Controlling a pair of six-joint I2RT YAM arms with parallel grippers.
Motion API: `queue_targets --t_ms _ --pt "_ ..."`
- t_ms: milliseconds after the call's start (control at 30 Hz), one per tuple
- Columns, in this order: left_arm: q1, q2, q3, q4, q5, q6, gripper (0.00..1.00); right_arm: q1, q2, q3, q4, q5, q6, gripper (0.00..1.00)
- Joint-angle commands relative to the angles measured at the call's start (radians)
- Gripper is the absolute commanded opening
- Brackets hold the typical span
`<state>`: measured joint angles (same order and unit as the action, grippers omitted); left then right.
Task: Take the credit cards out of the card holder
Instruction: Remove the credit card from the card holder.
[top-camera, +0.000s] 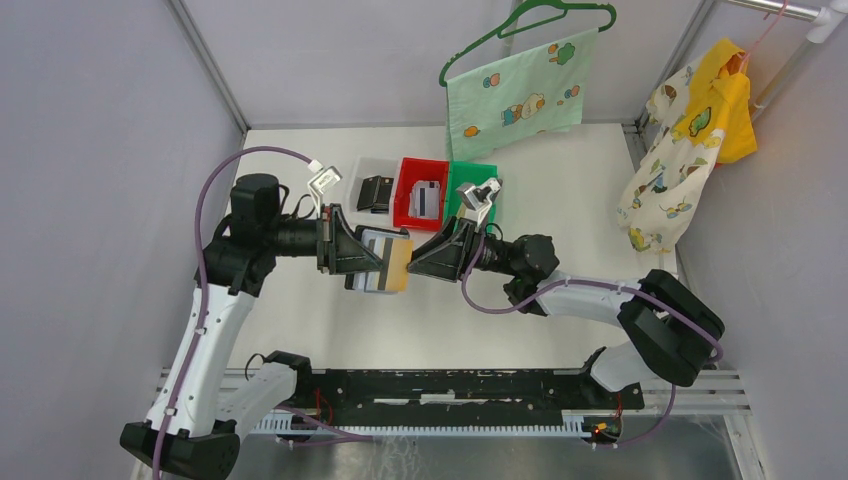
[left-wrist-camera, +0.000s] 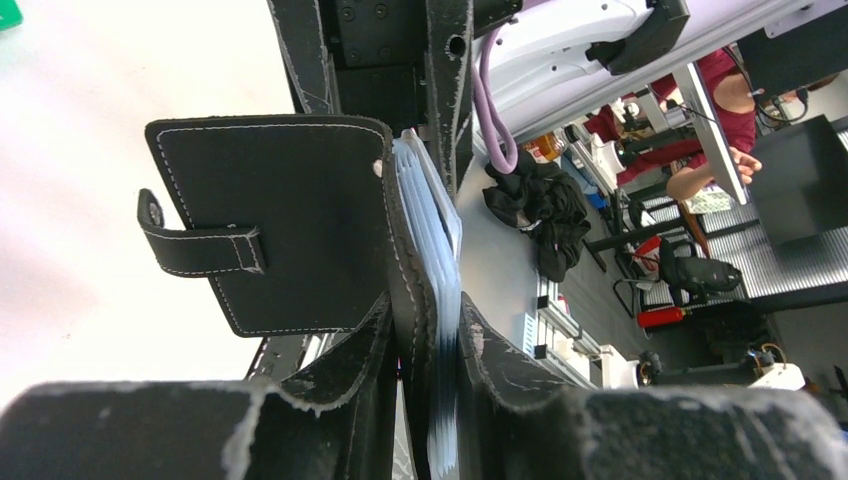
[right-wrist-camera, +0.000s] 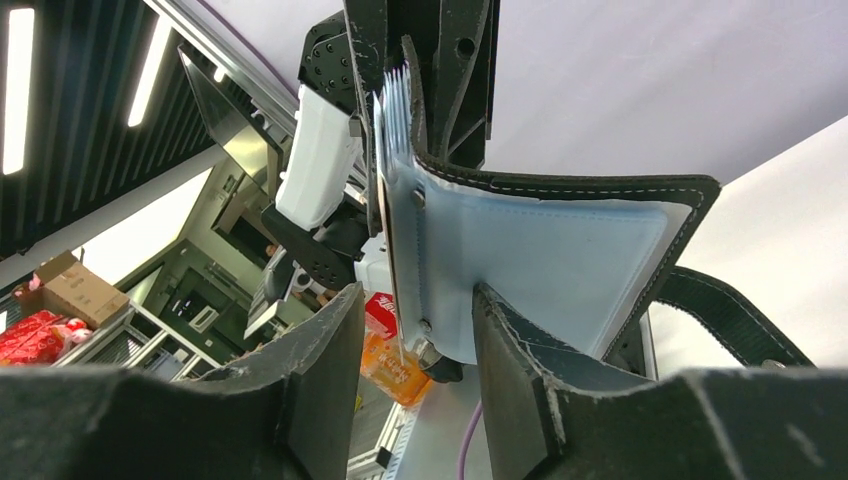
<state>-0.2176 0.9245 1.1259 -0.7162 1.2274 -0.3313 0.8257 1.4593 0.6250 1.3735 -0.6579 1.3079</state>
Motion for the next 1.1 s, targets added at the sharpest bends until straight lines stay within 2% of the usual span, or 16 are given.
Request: queue_targets --t_ms 0,200,367,500,800,1067 --pt "-0.001 -0.011 0.047 0.008 -0.020 0.032 0.02 0.007 -0.026 0.042 0.050 -0.020 -0.003 0.51" --pt "-0.002 -0.012 0.047 0.008 -0.058 0.030 0.02 0.010 -0.019 0.066 0.018 -0.021 -0.015 0.52" --pt "-0.002 -0.016 0.046 0.005 -0.112 0.035 0.02 0.017 -0.011 0.102 -0.025 -0.033 -0.040 0.50" --pt "-0.002 -0.013 0.041 -0.003 -0.123 0.045 0.02 0.021 -0.010 0.122 -0.080 -0.036 -0.070 0.40" --pt "-0.002 -0.001 0.063 -0.050 -0.132 0.092 0.02 0.007 -0.027 0.091 -0.076 -0.060 -0.076 0.00" --pt "-0.002 0.005 0.082 -0.058 -0.121 0.101 0.02 -0.021 -0.061 0.015 -0.017 -0.077 -0.053 0.00"
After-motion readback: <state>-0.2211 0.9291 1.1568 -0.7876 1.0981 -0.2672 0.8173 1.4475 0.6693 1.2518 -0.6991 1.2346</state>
